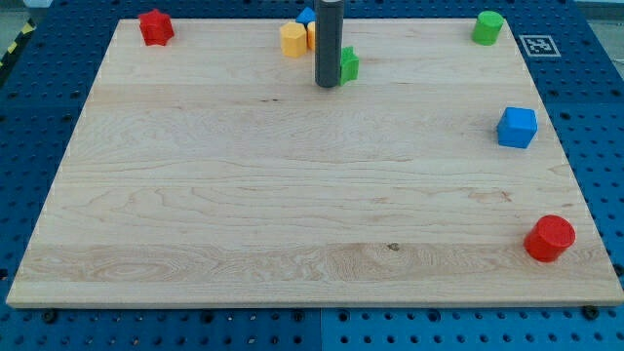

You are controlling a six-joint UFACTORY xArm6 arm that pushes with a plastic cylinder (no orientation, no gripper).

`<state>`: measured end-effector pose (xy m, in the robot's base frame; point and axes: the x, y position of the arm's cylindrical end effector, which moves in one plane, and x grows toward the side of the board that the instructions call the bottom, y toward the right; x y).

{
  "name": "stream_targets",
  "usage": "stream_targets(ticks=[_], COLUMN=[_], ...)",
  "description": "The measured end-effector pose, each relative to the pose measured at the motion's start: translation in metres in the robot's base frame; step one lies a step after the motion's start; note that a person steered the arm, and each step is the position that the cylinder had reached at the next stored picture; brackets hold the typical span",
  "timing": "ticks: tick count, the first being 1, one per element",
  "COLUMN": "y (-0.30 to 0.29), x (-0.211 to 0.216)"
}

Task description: Slide the green star closer to the group of blocks

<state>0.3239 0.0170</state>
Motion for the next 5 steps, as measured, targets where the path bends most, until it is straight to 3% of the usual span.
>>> stream_targets(ticks=[2, 3, 5], y=[0.051, 0.060, 0.023], x=[0.036, 0.013, -0.024])
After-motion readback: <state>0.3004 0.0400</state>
